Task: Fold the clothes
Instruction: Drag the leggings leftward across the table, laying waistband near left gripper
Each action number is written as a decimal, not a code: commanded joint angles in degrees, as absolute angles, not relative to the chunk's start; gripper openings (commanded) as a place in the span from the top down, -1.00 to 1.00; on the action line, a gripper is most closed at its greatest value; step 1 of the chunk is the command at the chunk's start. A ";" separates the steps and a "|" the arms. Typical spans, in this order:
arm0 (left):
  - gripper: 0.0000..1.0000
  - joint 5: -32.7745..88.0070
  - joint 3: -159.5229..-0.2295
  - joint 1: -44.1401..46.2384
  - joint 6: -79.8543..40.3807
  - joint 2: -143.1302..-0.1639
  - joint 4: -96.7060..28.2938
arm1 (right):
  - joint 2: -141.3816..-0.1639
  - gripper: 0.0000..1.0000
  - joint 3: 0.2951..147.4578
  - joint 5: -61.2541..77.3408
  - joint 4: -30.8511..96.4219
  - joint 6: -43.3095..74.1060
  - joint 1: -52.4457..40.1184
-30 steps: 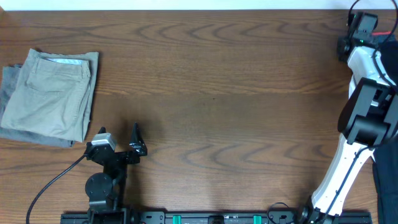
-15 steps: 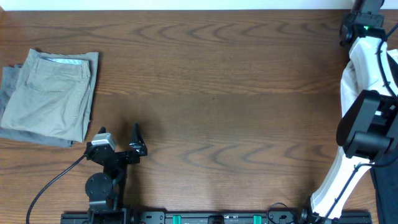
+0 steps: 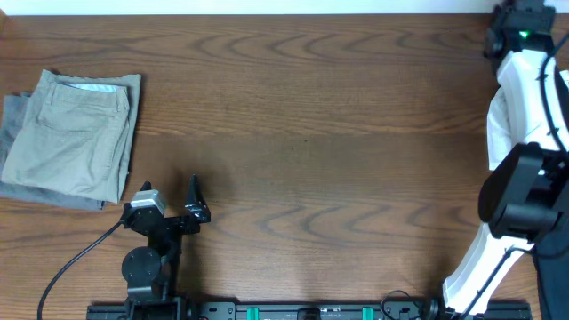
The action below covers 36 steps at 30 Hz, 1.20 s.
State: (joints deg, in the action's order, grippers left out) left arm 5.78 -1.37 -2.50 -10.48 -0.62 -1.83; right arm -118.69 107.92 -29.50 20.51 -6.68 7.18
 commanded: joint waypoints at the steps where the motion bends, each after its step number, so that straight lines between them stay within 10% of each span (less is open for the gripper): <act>1: -0.96 6.37 -0.23 -2.26 -9.93 -0.23 -3.53 | -112.79 0.98 108.49 -27.35 20.99 -6.57 2.11; 36: -0.96 6.37 -0.23 -2.28 -9.93 -0.23 -3.51 | -126.82 0.98 108.42 12.51 17.54 25.36 -41.41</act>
State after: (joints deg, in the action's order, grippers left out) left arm 5.78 -1.37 -2.50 -10.50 -0.62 -1.83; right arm -127.28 107.81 9.47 18.15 22.04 -39.22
